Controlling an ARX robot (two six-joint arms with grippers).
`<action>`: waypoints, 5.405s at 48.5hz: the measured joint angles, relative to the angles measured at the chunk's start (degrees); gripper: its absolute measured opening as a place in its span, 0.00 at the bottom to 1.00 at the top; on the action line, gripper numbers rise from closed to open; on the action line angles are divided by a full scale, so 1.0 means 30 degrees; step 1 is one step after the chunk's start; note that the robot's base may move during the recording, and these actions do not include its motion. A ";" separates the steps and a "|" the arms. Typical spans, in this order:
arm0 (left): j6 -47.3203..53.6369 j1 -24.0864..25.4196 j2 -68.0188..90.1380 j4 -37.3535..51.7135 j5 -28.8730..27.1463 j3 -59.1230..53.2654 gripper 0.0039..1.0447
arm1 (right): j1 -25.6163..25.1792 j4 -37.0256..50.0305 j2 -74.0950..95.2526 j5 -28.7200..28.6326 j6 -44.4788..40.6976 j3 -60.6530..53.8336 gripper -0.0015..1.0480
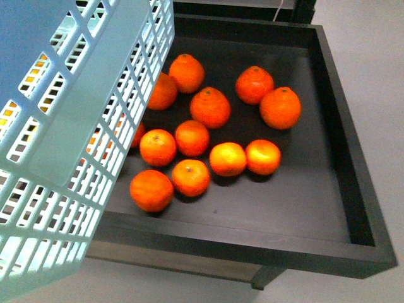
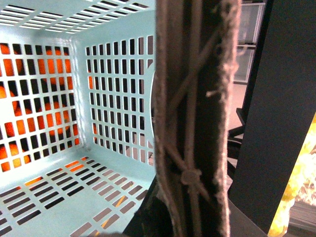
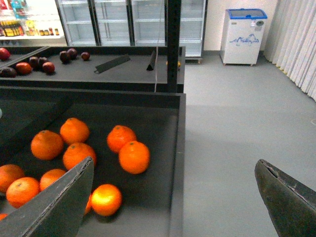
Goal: Pick lemon and mango into basket
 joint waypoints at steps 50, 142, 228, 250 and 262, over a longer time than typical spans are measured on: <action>0.0007 0.0000 -0.0007 0.0000 0.0007 0.0007 0.05 | 0.0000 0.0000 0.0007 0.0029 0.0000 0.0000 0.92; 1.4171 -0.5486 1.0987 -0.4918 0.1974 0.9777 0.04 | -0.0022 0.0000 0.0000 -0.0029 0.0000 0.0000 0.92; 1.1227 -0.8947 1.1606 -0.3453 0.4153 1.0404 0.04 | -0.9697 0.7825 4.0923 0.2543 0.7555 1.5205 0.92; 1.1227 -0.8947 1.1606 -0.3453 0.4153 1.0404 0.04 | -0.9595 0.5595 4.3765 0.3279 1.1417 1.8404 0.92; 1.1227 -0.8947 1.1606 -0.3453 0.4153 1.0404 0.04 | -0.9559 0.5246 4.4464 0.3541 1.2029 1.9285 0.92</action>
